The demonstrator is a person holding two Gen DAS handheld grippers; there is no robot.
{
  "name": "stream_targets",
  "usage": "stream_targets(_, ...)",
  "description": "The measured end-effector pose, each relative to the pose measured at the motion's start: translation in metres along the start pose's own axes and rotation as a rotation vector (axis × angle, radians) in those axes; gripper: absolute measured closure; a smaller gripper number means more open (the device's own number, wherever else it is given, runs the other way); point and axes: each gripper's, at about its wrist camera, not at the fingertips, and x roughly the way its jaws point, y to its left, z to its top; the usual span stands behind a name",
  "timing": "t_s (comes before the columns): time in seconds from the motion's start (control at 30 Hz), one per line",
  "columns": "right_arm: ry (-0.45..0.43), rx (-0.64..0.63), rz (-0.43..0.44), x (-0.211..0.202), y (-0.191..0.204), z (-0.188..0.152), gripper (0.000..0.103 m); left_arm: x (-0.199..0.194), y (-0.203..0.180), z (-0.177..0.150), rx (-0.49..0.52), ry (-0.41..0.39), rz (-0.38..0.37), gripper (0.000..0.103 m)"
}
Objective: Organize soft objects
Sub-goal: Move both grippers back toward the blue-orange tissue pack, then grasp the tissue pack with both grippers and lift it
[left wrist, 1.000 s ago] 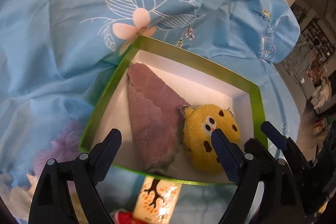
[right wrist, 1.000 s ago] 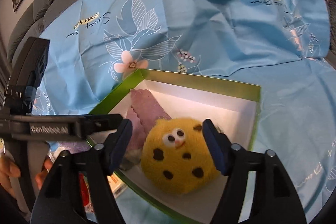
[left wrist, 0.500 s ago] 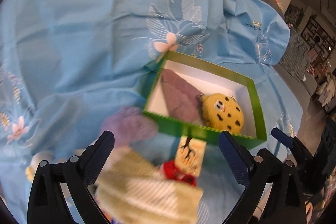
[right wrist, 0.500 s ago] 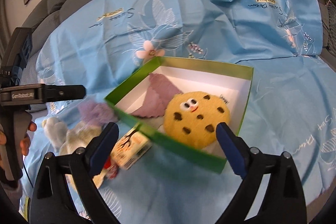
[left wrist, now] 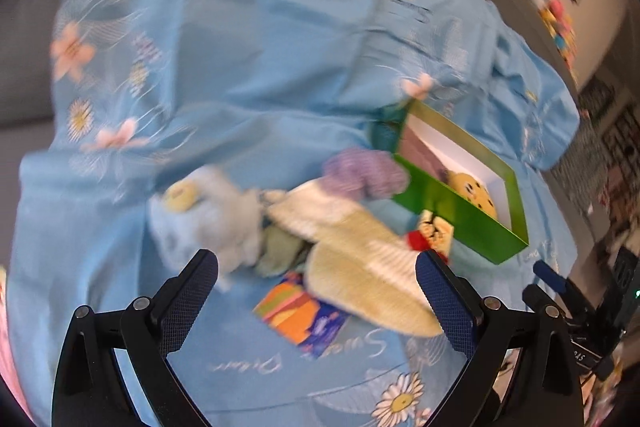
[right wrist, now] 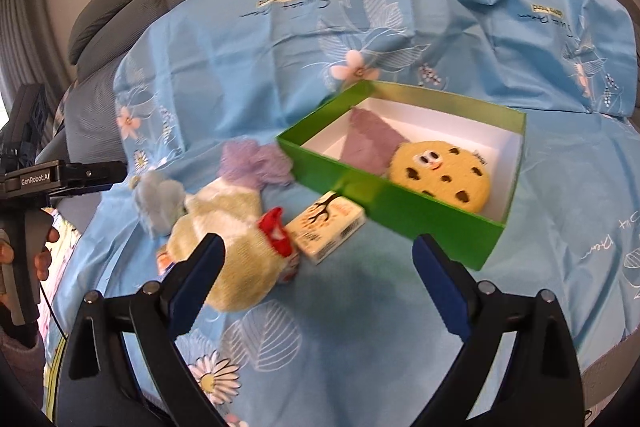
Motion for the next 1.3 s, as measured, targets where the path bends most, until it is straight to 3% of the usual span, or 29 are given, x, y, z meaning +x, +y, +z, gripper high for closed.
stream_targets(0.17,0.020,-0.019,0.035,0.003,0.018,-0.012,0.008,-0.003,0.034,-0.022,-0.061,0.003,0.066,0.004)
stream_targets(0.3,0.044,-0.054,0.095,0.009,0.036,-0.022,0.008,0.008,0.048,-0.040,-0.095,0.045,0.031,0.004)
stream_targets(0.47,0.107,-0.133,0.256,0.025,0.073,-0.043,0.008,0.029,0.041,-0.057,-0.056,0.099,-0.011,0.004)
stream_targets(0.67,0.180,-0.246,0.326,0.060,0.118,-0.064,0.009,0.054,0.035,-0.063,-0.016,0.129,-0.034,0.004)
stream_targets(0.83,0.219,-0.302,0.329,0.093,0.142,-0.068,0.012,0.069,0.033,-0.064,0.037,0.137,-0.035,0.004)
stream_targets(1.07,0.240,-0.323,0.270,0.129,0.153,-0.064,0.013,0.078,0.036,-0.061,0.062,0.132,-0.089,0.005)
stream_targets(1.13,0.247,-0.327,0.263,0.137,0.154,-0.063,0.017,0.080,0.036,-0.061,0.060,0.136,-0.109,0.018)
stream_targets(1.23,0.240,-0.339,0.251,0.142,0.157,-0.062,0.027,0.086,0.036,-0.063,0.056,0.157,-0.128,0.028)
stream_targets(1.3,0.236,-0.334,0.243,0.144,0.158,-0.061,0.041,0.085,0.036,-0.064,0.048,0.152,-0.144,0.034)
